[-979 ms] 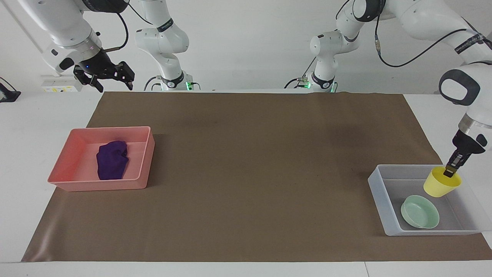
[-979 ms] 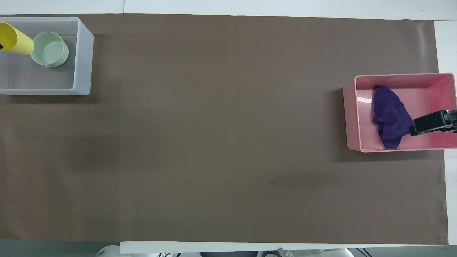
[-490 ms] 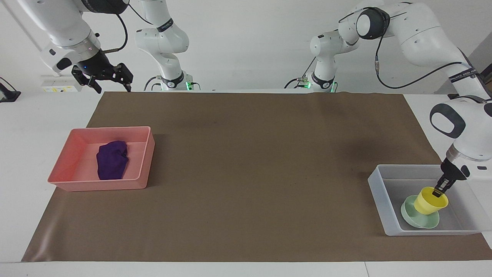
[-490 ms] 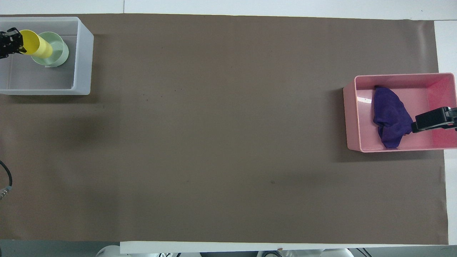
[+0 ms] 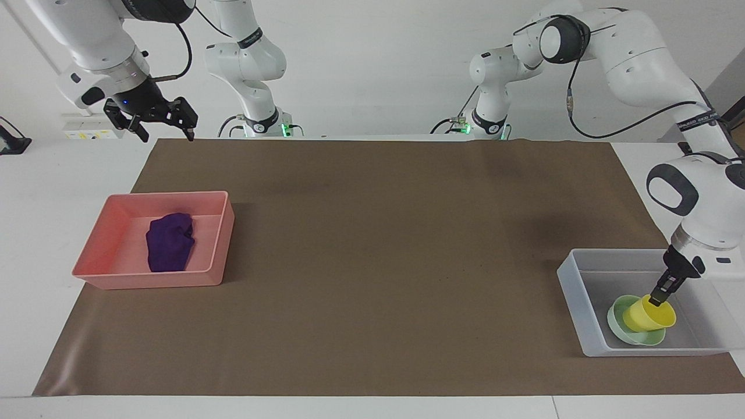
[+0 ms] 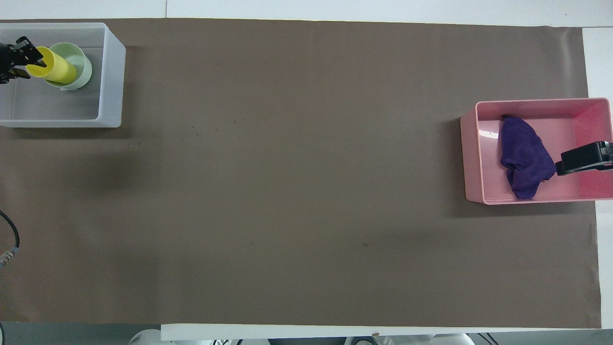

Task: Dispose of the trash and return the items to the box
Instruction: 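Lower the yellow cup into the green bowl and open the left gripper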

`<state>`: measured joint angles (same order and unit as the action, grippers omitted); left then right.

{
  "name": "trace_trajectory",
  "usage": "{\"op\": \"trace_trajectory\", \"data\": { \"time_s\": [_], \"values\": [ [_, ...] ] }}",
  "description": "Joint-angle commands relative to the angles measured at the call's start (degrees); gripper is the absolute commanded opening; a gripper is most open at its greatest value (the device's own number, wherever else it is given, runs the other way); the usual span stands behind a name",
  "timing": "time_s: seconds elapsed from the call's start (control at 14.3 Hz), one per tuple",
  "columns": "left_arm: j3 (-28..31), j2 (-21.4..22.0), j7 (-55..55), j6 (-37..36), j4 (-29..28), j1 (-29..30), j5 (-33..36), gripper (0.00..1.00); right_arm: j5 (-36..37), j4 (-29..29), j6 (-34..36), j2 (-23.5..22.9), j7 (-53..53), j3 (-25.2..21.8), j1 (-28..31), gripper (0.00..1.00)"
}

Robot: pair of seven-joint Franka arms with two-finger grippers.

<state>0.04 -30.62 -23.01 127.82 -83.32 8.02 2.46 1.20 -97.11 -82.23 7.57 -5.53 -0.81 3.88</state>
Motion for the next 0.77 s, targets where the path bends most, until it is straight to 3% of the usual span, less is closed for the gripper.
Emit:
{"op": "trace_trajectory", "data": {
  "time_s": [0.0,0.07,0.21,0.42,0.7],
  "values": [
    [-0.2,3.8,0.6,-5.0,0.9,0.4,0.9,0.89,0.6,-1.6,-1.1,1.3,1.0,-0.2,-0.5,1.00],
    [-0.2,5.2,0.6,-4.7,0.8,0.1,1.1,1.00,0.6,-1.6,-1.2,1.3,1.1,-0.2,-0.5,1.00],
    [-0.2,9.1,0.6,-7.1,-0.1,-0.3,0.7,1.00,0.6,-1.6,-1.2,1.3,1.1,-0.2,-0.5,1.00],
    [-0.8,15.1,1.5,-19.4,-1.2,-1.0,0.8,1.00,0.6,-1.5,-1.2,1.2,0.9,-0.1,-0.5,1.00],
    [-0.9,32.0,6.1,-23.2,-20.0,-4.8,0.7,1.00,0.6,-1.5,-1.2,1.2,1.0,-0.1,-0.1,1.00]
  ]
}}
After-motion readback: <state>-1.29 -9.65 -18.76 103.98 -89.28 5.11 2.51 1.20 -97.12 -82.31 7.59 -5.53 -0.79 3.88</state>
